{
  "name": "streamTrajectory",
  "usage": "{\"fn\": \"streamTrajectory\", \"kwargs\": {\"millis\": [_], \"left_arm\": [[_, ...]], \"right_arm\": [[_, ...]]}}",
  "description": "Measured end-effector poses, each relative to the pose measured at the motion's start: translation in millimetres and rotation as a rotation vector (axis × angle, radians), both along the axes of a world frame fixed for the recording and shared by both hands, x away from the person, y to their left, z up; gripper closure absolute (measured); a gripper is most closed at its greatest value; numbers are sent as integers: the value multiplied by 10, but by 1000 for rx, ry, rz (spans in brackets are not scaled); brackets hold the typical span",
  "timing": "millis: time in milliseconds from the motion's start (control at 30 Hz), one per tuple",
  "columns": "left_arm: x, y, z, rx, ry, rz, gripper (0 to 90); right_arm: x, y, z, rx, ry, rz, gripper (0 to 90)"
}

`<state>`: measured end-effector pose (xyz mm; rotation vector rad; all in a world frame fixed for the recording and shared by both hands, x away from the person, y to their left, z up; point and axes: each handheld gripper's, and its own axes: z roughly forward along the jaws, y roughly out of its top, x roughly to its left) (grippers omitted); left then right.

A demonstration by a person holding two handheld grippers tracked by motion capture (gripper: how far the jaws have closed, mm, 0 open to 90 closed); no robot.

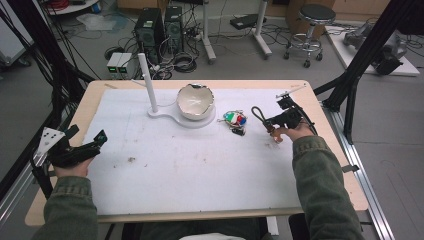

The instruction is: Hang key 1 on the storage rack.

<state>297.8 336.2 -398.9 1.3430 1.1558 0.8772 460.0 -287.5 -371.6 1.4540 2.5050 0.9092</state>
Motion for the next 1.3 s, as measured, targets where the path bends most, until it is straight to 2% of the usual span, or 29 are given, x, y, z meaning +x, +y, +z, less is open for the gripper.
{"fn": "streamTrajectory", "kwargs": {"millis": [33, 67, 100, 133, 333, 367, 433, 733, 767, 1000, 1300], "left_arm": [[3, -1, 1, 1, 0, 0, 17], [9, -7, 1, -3, -1, 0, 17], [14, -10, 3, -3, 1, 0, 17], [21, -14, 3, -5, 1, 0, 17], [62, -48, 10, -5, -2, -12, 17], [74, -55, 11, -8, -5, -14, 17], [94, -59, 11, -8, -6, -18, 17], [150, -45, 10, -18, -12, -18, 17], [156, -40, 9, -16, -14, -15, 17], [191, -18, -2, 28, -18, 3, 17], [218, 11, -22, 23, -8, 7, 17]], "right_arm": [[-64, 12, 73, 19, -20, 5, 775], [-64, 12, 73, 19, -20, 5, 775], [-127, 41, 156, 30, -49, 19, 775], [-152, 64, 200, 33, -55, 26, 775], [-251, 275, 463, 56, -122, 66, 775], [-251, 275, 463, 56, -122, 66, 775], [-273, 409, 563, 64, -139, 92, 775], [-256, 683, 747, 84, -151, 122, 774], [-246, 758, 782, 83, -155, 131, 775], [-210, 968, 876, 85, -156, 144, 775], [-208, 1166, 1010, 96, -164, 165, 774]]}}
